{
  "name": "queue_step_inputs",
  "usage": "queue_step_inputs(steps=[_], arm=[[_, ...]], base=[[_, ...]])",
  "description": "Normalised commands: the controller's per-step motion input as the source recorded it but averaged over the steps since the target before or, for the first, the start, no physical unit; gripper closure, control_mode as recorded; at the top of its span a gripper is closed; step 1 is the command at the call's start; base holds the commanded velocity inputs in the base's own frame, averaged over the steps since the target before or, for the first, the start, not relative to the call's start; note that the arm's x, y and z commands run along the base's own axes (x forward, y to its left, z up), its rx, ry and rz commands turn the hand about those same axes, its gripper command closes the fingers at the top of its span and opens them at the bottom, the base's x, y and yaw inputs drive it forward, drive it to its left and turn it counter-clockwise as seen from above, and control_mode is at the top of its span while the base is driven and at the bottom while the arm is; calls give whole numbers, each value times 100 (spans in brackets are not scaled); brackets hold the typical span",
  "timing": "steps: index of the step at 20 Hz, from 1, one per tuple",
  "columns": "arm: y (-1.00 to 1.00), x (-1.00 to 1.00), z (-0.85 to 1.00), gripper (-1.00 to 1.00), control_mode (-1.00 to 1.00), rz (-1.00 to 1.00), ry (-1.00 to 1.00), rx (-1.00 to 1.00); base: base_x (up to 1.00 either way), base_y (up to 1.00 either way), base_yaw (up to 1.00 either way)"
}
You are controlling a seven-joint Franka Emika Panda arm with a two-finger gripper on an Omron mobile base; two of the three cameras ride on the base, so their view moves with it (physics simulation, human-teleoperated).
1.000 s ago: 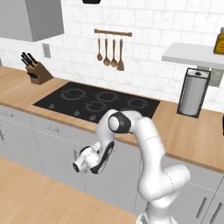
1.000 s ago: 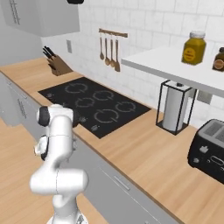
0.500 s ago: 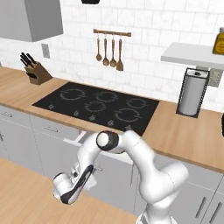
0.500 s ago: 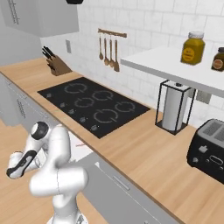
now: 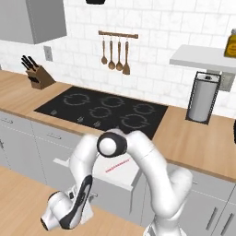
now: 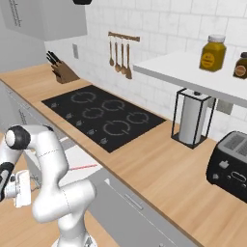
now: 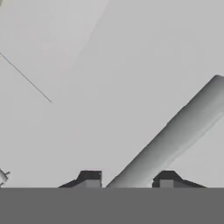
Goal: Take a straw from the drawer in front and place it inside the glass cup on the dining counter.
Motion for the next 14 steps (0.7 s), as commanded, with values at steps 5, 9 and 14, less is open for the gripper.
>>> queue_step_inputs(steps=[5,9,14], arm=[[14,-100,64,-100,-100,20,33,36],[32,-100,75,-100,-100,21,26,31],[2,-52,100,-100,-100,5,-16,31]], base=[[0,0,0],[0,0,0],[0,0,0]])
